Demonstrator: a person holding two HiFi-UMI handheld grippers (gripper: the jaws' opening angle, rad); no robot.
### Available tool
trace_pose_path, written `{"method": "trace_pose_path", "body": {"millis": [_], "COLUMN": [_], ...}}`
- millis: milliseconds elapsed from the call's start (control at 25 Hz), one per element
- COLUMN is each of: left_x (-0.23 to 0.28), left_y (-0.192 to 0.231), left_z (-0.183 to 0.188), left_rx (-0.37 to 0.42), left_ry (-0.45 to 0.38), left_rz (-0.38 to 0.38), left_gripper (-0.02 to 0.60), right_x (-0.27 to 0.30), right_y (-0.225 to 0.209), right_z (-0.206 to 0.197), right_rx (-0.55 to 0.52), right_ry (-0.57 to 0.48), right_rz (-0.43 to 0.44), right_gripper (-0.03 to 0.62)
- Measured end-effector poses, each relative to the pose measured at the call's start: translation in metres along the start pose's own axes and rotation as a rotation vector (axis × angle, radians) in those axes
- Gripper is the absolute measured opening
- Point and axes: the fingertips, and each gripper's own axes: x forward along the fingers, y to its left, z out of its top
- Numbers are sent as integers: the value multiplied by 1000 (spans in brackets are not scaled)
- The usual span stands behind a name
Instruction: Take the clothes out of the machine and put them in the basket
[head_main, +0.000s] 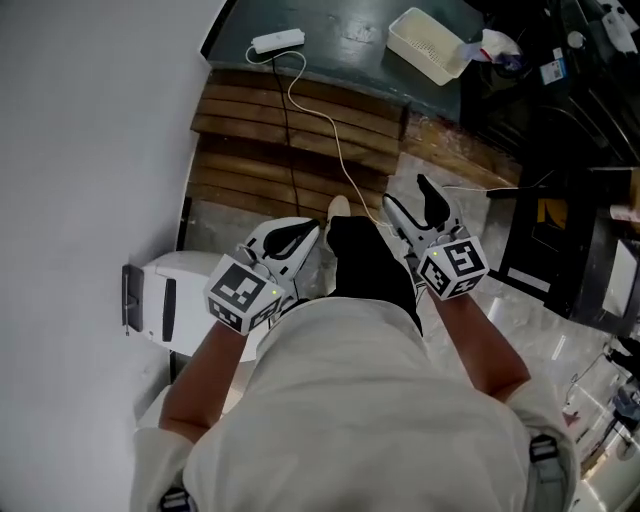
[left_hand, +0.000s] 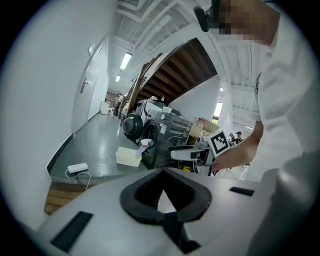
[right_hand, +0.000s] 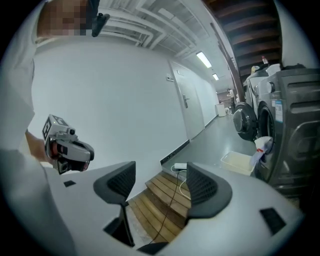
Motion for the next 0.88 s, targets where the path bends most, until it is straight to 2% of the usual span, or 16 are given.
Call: {"method": "trace_pose_path", "body": {"millis": [200, 320, 440, 600, 880], "left_x": [71, 97, 114, 131, 169], "left_y": [53, 74, 84, 90, 111], "left_z": [90, 150, 191, 224, 251], "left_rx": [22, 43, 57, 92, 123], "left_ry": [22, 22, 39, 61, 83], "left_rz": [-33, -44, -54, -82, -156], "left_gripper": [-3, -3, -3, -3, -3], "right_x": [51, 69, 76, 78, 84], "right_y": [-68, -99, -126, -152, -193], "right_z": [51, 86, 115, 139, 147], "right_rx": [-2, 25, 49, 68, 107], "right_ry": [22, 27, 25, 4, -14], "right_rz": [1, -11, -35, -75, -182], "right_gripper": [303, 303, 302, 302, 302]}}
